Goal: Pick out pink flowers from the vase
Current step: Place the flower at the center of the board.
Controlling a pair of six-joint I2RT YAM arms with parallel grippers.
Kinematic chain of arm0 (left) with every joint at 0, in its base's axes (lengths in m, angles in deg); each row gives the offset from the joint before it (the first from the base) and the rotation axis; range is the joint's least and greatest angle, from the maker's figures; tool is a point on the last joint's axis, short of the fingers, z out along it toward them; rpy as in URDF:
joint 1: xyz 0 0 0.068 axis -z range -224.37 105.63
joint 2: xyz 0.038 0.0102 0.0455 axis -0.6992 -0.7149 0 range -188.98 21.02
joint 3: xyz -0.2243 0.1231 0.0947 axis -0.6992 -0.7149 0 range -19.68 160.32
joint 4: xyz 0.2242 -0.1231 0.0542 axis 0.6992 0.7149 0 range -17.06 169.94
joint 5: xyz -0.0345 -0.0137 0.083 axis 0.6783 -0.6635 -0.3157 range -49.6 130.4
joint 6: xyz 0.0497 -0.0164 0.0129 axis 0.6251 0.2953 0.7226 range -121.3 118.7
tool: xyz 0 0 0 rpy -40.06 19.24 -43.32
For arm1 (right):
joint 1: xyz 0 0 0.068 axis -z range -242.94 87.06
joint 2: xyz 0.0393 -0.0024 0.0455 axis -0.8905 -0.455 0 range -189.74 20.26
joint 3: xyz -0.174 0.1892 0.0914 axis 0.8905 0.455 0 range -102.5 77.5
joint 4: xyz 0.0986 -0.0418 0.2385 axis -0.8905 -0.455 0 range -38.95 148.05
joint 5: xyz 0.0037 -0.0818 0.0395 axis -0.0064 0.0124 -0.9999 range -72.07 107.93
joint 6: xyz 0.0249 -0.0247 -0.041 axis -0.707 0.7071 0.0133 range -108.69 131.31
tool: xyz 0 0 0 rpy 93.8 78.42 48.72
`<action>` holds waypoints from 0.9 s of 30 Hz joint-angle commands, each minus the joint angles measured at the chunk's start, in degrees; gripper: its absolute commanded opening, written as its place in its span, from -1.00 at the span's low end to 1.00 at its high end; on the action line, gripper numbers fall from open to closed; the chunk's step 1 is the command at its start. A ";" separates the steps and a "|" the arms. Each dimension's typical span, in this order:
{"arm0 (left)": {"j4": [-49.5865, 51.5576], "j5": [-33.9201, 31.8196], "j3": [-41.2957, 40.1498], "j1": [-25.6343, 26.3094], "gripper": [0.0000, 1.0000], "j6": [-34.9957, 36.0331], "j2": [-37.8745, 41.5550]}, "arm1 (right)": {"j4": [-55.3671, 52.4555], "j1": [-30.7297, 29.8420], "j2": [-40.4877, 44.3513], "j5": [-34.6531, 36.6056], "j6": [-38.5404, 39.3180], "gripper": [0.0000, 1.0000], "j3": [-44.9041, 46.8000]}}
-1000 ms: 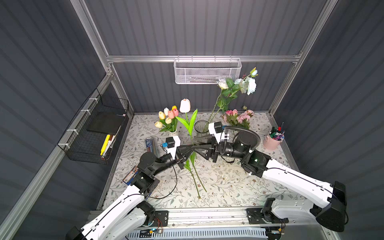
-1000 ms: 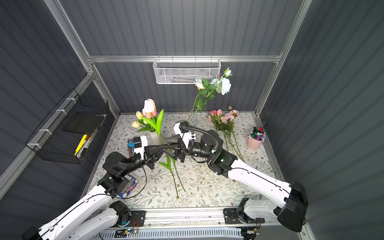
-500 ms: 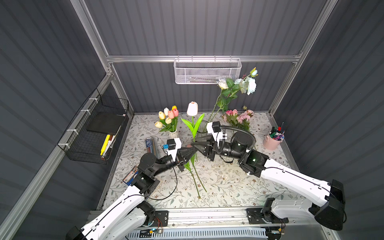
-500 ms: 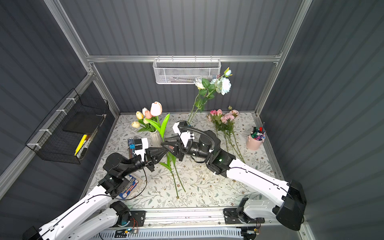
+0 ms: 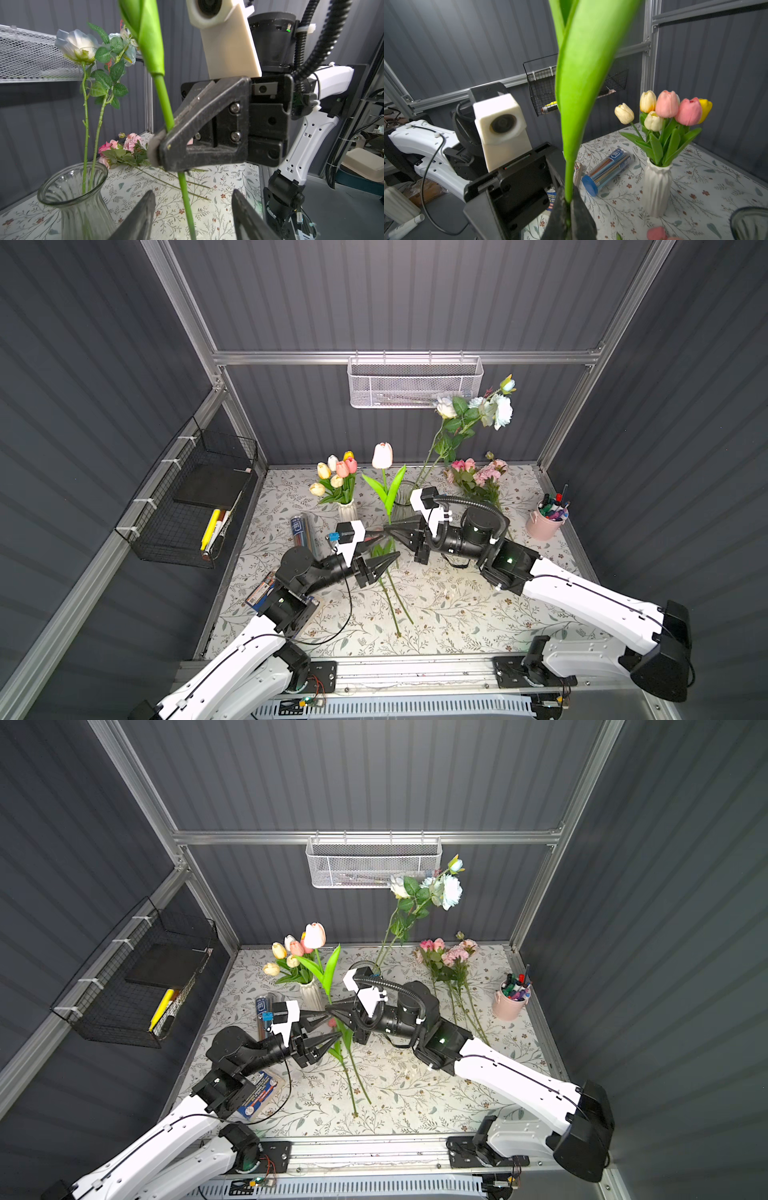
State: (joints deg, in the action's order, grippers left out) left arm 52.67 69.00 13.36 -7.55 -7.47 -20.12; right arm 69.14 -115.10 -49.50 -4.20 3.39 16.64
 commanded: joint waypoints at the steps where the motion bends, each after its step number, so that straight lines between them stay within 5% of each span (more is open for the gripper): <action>1: 9.76 -7.71 1.42 0.27 0.21 6.60 5.14 | -13.72 0.22 1.65 6.11 5.58 -1.00 -3.30; 10: 23.33 -34.83 0.42 0.27 0.19 10.83 17.62 | -38.88 -0.58 -5.42 15.11 -0.44 -1.00 -3.67; 19: 22.25 -37.31 -0.66 0.27 0.18 10.91 19.39 | -46.34 -1.89 -16.90 19.50 -17.62 -1.00 -6.59; 27: 20.81 -35.04 -1.49 0.27 0.19 12.14 20.27 | -45.28 -1.96 -28.41 20.74 -23.40 -1.00 -10.46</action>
State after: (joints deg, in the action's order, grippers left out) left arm 74.22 33.53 12.70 -7.55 3.26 -0.63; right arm 24.96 -116.78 -76.03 14.31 -15.85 8.66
